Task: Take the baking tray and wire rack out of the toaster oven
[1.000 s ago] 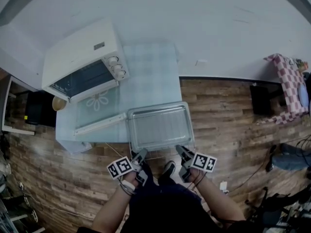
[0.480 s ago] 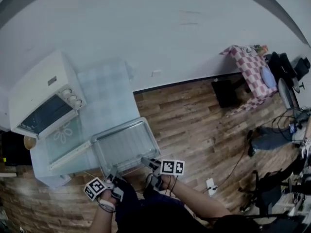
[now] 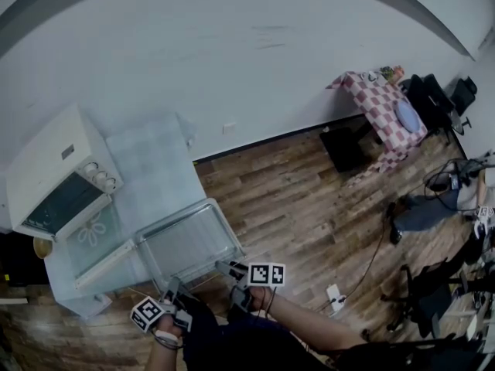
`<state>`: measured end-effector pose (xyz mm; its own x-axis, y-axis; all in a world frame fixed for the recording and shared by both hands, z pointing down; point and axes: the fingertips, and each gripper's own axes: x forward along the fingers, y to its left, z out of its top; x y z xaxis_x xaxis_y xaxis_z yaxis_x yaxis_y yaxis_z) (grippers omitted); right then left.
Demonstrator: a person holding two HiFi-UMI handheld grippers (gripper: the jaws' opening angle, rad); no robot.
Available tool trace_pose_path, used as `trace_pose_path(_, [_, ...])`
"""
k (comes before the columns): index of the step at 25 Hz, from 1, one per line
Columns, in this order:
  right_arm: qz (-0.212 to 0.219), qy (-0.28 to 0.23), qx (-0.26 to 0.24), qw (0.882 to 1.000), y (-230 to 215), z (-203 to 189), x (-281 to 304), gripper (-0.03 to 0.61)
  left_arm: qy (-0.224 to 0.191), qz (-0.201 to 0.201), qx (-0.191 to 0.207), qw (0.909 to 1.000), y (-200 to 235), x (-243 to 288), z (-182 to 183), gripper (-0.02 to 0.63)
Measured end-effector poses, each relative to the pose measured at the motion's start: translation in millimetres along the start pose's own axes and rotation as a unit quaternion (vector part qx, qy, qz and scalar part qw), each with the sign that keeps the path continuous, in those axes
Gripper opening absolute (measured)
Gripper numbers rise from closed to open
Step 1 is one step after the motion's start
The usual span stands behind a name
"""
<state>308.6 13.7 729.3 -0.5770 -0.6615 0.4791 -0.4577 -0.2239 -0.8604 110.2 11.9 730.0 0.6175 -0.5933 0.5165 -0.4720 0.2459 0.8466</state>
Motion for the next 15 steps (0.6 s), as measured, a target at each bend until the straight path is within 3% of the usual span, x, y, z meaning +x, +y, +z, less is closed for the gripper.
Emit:
trace_pose_path(9, [0.0, -0.015, -0.061, 0.998, 14.0, 2.9, -38.6, 0.325, 0.002, -0.002, 0.025, 0.9997, -11.5, -33.9, -21.2, 0.307])
trace_pose_path(11, [-0.001, -0.018, -0.064, 0.998, 13.2, 2.7, -45.3, 0.324, -0.005, 0.011, 0.025, 0.9996, -12.2, -38.2, -23.9, 0.305])
trace_pose_path(15, [0.002, -0.021, -0.056, 0.998, 14.7, 5.9, -46.7, 0.327, -0.011, -0.012, 0.025, 0.9996, -16.9, -29.1, -22.0, 0.307])
